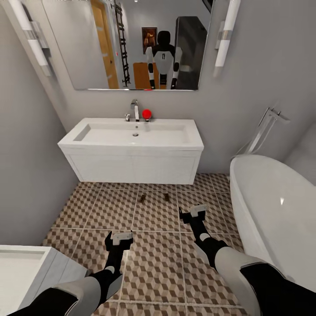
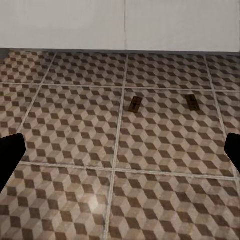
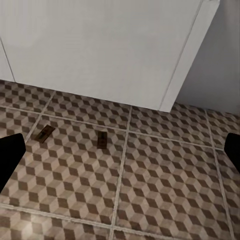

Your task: Take the four mousetraps from the cabinet in the bathroom and place them on the bathroom floor. Make sure all four end up on the same floor surface, and ensure that at least two of them are either under or directly next to the same bathroom sink.

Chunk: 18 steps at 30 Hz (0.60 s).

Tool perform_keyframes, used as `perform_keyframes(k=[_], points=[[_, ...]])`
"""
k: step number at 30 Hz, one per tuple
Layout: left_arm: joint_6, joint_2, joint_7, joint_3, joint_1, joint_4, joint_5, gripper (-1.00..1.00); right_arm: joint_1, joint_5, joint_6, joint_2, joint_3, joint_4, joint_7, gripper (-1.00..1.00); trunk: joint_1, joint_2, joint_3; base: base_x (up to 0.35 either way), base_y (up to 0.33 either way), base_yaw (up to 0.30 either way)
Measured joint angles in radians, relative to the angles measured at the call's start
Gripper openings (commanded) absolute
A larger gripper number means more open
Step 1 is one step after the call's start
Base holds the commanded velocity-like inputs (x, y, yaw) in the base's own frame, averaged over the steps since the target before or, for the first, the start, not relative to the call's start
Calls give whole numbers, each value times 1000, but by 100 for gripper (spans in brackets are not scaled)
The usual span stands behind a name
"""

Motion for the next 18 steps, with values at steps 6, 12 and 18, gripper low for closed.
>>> perform_keyframes(k=[6,12,18], points=[[0,0,0,0,0,0,0,100,0,0,0,0,0,0,0,100,-23,42,19,0,0,0],[0,0,0,0,1,0,0,100,0,0,0,0,0,0,0,100,-46,84,38,0,0,0],[0,0,0,0,1,0,0,100,0,0,0,0,0,0,0,100,-69,126,57,0,0,0]])
